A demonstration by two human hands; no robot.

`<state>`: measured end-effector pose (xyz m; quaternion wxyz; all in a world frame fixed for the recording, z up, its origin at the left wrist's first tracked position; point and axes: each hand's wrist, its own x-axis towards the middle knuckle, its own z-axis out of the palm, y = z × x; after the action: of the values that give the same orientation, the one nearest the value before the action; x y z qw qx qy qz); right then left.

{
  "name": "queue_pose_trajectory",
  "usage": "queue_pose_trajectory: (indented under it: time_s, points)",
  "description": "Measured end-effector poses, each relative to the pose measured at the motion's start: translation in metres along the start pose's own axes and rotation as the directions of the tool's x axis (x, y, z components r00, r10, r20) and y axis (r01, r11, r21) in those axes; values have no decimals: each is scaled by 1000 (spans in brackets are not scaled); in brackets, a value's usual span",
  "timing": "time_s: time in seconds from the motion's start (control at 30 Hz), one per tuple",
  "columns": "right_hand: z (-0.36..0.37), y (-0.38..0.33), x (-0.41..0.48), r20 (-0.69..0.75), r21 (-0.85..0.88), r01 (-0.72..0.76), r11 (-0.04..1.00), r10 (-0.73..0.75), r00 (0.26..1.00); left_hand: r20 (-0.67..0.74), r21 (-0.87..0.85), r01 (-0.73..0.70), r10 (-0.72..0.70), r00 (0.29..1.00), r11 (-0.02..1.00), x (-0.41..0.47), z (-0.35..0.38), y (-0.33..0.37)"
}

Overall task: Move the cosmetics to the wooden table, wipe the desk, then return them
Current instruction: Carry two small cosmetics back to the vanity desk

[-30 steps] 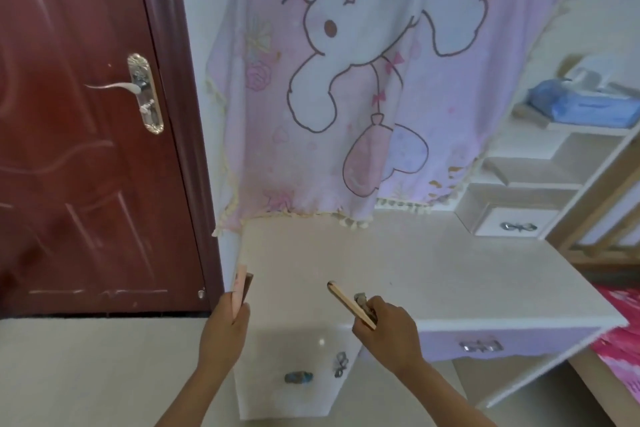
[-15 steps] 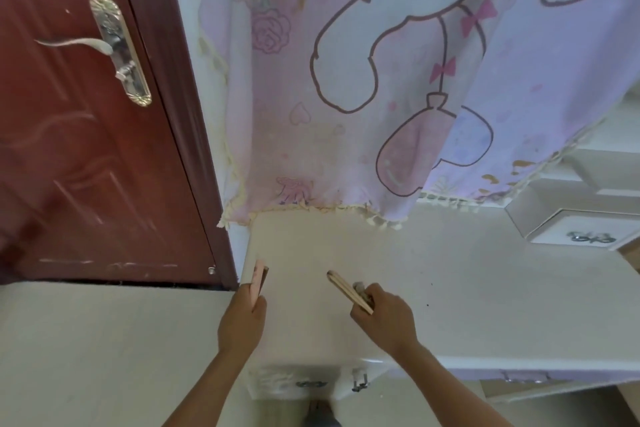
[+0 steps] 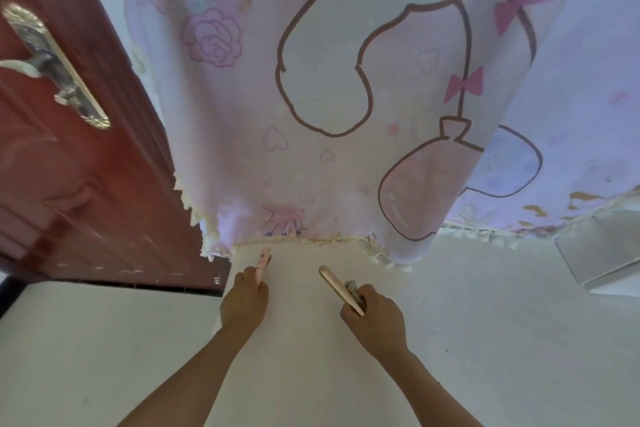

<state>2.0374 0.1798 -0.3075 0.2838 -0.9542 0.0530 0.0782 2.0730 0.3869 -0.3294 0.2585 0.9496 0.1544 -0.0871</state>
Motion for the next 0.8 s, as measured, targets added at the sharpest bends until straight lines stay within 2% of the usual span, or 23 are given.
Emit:
queue_pose_trajectory:
  time_s: [0.23,0.4,0.5,0.63,0.8]
  points:
    - [0,11,20,19,79,-47,996,46,999,-62,144,67,-58,996,987,31,20,15]
    - [3,-6,37,-25,98,-3,995,6,1000,-93,184,89,-73,993,979,39,20,18]
    - [9,-15,42,-38,92,6,996,-3,999,-15,253,122,-122,992,960,40,12,20]
    - [24,-26,47,-46,63,-19,998,22,999,50,197,74,-86,995,978,40,8,16]
    - [39,-46,55,5,-2,-158,987,158,987,69,56,-8,4,998,998,38,7,-4]
